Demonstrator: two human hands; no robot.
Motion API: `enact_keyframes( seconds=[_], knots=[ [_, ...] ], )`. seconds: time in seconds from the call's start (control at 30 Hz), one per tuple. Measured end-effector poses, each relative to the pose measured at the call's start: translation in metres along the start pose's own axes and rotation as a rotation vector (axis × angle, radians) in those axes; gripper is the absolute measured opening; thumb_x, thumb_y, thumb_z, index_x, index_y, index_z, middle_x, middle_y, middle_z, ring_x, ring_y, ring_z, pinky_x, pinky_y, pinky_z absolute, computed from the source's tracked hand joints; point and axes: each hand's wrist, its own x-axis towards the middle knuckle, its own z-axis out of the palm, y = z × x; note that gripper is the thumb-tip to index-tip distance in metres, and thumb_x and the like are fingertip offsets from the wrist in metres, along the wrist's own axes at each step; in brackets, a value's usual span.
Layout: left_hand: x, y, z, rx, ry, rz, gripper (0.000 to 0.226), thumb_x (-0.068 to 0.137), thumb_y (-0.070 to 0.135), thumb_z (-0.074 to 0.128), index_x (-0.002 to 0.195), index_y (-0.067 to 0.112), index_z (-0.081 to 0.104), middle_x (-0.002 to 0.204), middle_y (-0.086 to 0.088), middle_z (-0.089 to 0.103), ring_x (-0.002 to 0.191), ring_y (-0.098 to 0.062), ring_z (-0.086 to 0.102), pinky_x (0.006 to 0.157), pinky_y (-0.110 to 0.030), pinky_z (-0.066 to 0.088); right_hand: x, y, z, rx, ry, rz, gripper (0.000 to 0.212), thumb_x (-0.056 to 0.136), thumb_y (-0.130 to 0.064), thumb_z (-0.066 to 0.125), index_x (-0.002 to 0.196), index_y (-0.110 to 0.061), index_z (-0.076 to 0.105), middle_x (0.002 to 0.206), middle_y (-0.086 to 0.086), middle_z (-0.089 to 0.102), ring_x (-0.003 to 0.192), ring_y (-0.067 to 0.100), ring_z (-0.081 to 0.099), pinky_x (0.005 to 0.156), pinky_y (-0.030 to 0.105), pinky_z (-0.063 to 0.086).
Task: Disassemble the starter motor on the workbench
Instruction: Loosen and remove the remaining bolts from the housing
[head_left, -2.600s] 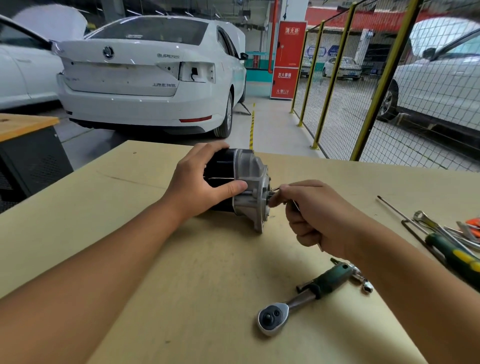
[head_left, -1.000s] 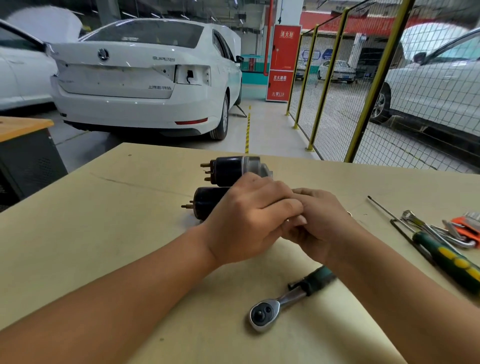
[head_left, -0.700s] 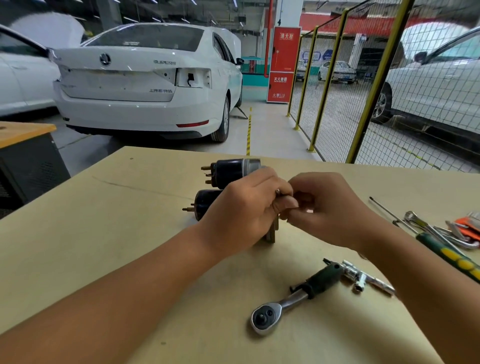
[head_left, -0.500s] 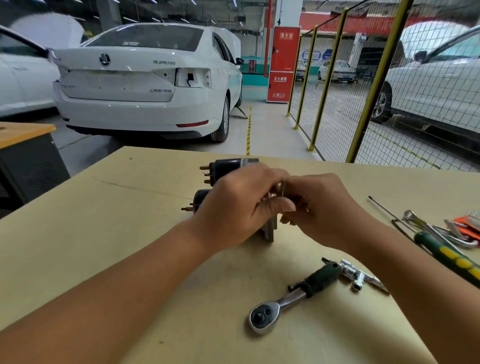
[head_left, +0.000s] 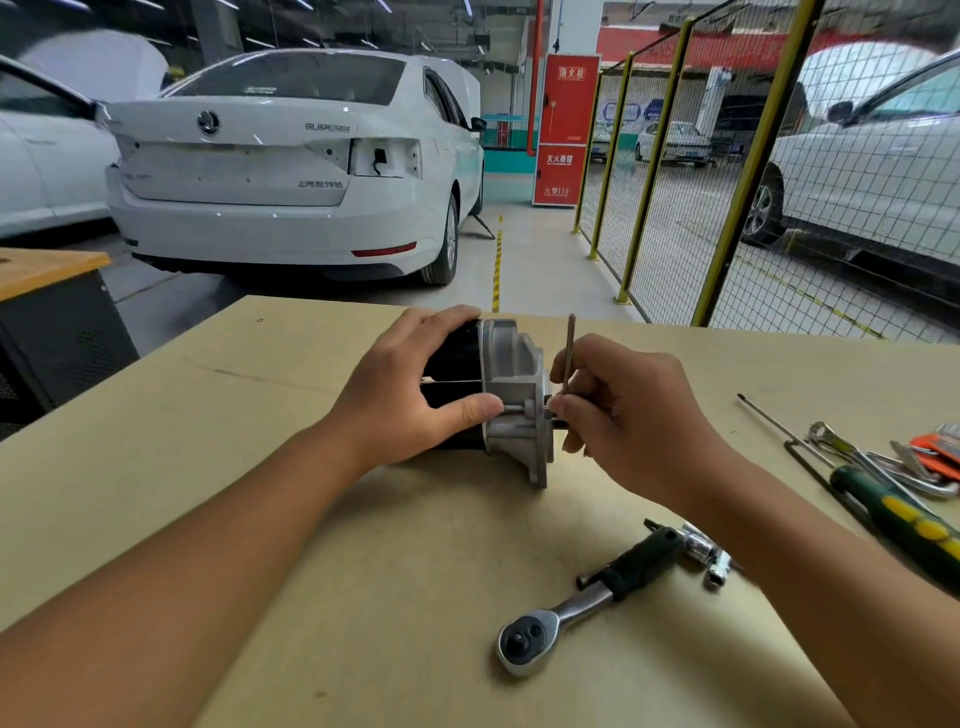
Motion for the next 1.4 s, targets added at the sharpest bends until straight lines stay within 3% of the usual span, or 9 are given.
enact_keyframes(
  seconds=[0.2,0.3,0.43,0.5,0.57,0.67,0.9,1.1,1.4],
  knots=[
    [0.001,0.006,0.001,-0.014,0.029,-0.023,0.087,0.071,0.067,0.074,0.147,0.030,0.053,0.128,0.004,0.057,0.117,-0.013,0.058,0.101,-0.034,0.050,0.004,-0.005,-0.006,-0.161,-0.055,-0.184,0.019,0.084,0.008,0.069,0.078,-0.004,0.056,0.065,0.009,0.060,0.057,0.033,0.062,0.049,0.043,0.051],
    [0.000,0.009,0.002,-0.022,0.036,-0.037,0.086,0.070,0.065,0.075,0.146,0.031,0.052,0.128,0.005,0.056,0.116,-0.009,0.057,0.100,-0.030,0.049,0.003,-0.007,-0.009,-0.284,-0.081,-0.310,0.031,0.078,0.016,0.065,0.070,-0.009,0.050,0.062,0.008,0.050,0.051,0.034,0.047,0.042,0.043,0.045],
    [-0.001,0.009,0.004,-0.041,0.045,-0.041,0.086,0.070,0.065,0.074,0.146,0.033,0.052,0.128,0.005,0.055,0.117,-0.009,0.056,0.100,-0.029,0.049,0.000,-0.005,-0.010,-0.332,-0.108,-0.347,0.024,0.079,0.010,0.062,0.069,-0.008,0.051,0.059,0.009,0.048,0.048,0.034,0.044,0.040,0.044,0.043],
    [-0.001,0.007,0.005,-0.041,0.047,-0.043,0.086,0.070,0.066,0.074,0.146,0.035,0.051,0.128,0.006,0.055,0.117,-0.008,0.056,0.100,-0.027,0.048,0.000,-0.003,-0.011,-0.264,-0.136,-0.294,0.022,0.084,0.005,0.067,0.073,-0.009,0.054,0.060,0.005,0.055,0.053,0.031,0.057,0.046,0.043,0.047],
    [-0.001,0.005,0.006,-0.051,0.050,-0.044,0.085,0.070,0.066,0.074,0.146,0.037,0.051,0.128,0.008,0.054,0.118,-0.006,0.055,0.101,-0.024,0.046,0.000,0.000,-0.014,-0.144,-0.156,-0.163,0.015,0.090,-0.004,0.071,0.082,-0.012,0.061,0.064,-0.003,0.066,0.059,0.014,0.069,0.053,0.039,0.055],
    [-0.001,0.002,0.008,-0.069,0.050,-0.039,0.085,0.070,0.066,0.075,0.146,0.038,0.050,0.129,0.009,0.054,0.120,-0.005,0.054,0.102,-0.022,0.044,0.001,0.002,-0.010,-0.014,-0.108,-0.003,0.013,0.093,-0.005,0.068,0.090,-0.014,0.060,0.064,-0.007,0.069,0.057,0.002,0.070,0.053,0.030,0.057],
    [-0.001,0.002,0.009,-0.064,0.058,-0.036,0.085,0.070,0.066,0.075,0.146,0.037,0.050,0.127,0.008,0.053,0.117,-0.006,0.055,0.099,-0.025,0.048,0.008,-0.009,-0.006,0.147,-0.057,0.231,0.017,0.093,-0.006,0.069,0.093,-0.021,0.060,0.062,0.007,0.069,0.047,0.022,0.068,0.043,0.040,0.057],
    [-0.001,0.002,0.010,-0.065,0.072,-0.029,0.086,0.070,0.064,0.075,0.146,0.033,0.052,0.126,0.007,0.053,0.116,-0.007,0.055,0.097,-0.025,0.050,0.013,-0.013,-0.006,0.151,-0.065,0.255,0.016,0.094,-0.009,0.069,0.097,-0.022,0.062,0.062,0.006,0.069,0.046,0.022,0.068,0.041,0.033,0.056],
    [-0.002,0.003,0.009,-0.065,0.079,-0.030,0.085,0.070,0.064,0.075,0.146,0.033,0.052,0.125,0.008,0.052,0.114,-0.006,0.055,0.096,-0.023,0.049,0.012,-0.011,-0.005,-0.044,-0.103,0.081,0.018,0.095,-0.011,0.068,0.094,-0.027,0.060,0.065,-0.015,0.068,0.043,0.004,0.064,0.047,0.015,0.050]
  ],
)
